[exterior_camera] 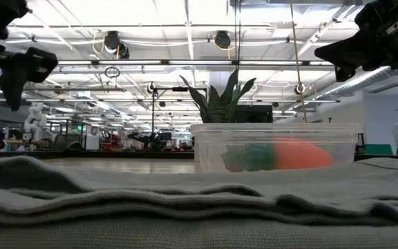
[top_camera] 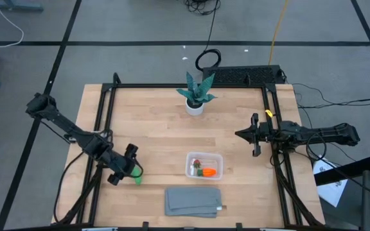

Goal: Pick and placing Produce into tupperware
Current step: Put the green peas into the container

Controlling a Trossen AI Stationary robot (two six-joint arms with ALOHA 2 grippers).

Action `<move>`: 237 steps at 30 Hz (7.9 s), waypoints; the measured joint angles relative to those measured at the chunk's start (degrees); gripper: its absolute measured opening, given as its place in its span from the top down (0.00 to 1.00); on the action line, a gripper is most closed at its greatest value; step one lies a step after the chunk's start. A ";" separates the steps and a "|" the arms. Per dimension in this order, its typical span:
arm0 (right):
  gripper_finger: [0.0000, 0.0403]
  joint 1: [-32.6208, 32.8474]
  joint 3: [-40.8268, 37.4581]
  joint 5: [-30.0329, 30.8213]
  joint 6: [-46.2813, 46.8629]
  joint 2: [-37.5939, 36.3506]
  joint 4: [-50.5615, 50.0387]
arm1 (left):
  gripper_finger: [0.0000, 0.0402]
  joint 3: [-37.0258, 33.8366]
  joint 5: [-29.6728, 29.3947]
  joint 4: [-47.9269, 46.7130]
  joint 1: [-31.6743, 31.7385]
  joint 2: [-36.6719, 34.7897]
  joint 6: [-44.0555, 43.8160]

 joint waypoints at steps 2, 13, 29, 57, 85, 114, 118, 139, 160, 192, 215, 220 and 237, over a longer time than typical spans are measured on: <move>1.00 0.00 -0.01 0.00 0.00 0.00 0.07 | 0.34 0.00 0.04 -0.08 -0.72 1.57 -0.04; 1.00 0.00 0.00 0.02 0.34 0.00 0.31 | 0.34 0.00 -0.09 0.03 -2.28 9.72 2.43; 1.00 0.00 0.01 0.19 -0.31 0.00 -0.17 | 0.34 0.00 -4.24 0.51 -3.46 12.14 12.50; 1.00 0.00 0.00 0.28 -0.89 1.49 -0.44 | 0.34 0.28 -2.88 4.63 -3.57 19.86 26.85; 1.00 -0.01 0.00 0.28 -0.70 2.73 -0.11 | 0.34 3.78 -1.26 6.89 2.02 20.09 23.27; 1.00 0.00 -0.01 0.28 -0.66 2.75 -0.11 | 0.56 4.05 3.68 7.04 5.83 25.09 22.82; 1.00 0.00 0.00 0.28 -0.66 2.75 -0.11 | 0.56 4.02 3.70 7.04 5.92 25.35 22.82; 1.00 0.00 0.00 0.27 -0.66 2.75 -0.11 | 0.58 4.41 3.63 7.15 6.29 25.18 21.05; 1.00 -0.02 0.00 0.26 -0.63 2.78 -0.11 | 0.71 4.91 1.46 6.85 6.31 25.28 18.28; 1.00 -0.02 0.00 0.24 -0.63 2.78 -0.11 | 0.71 20.53 -2.55 1.95 18.51 25.19 4.42; 1.00 -0.01 -0.01 0.22 -0.66 2.78 -0.09 | 0.71 22.53 0.46 32.25 28.07 24.84 3.33; 1.00 -0.02 -0.01 0.22 -0.15 2.78 0.08 | 0.70 22.53 0.36 37.11 28.99 24.82 4.18; 1.00 0.00 -0.01 0.00 0.21 -3.16 1.49 | 0.69 22.53 -0.34 42.49 28.98 24.82 10.73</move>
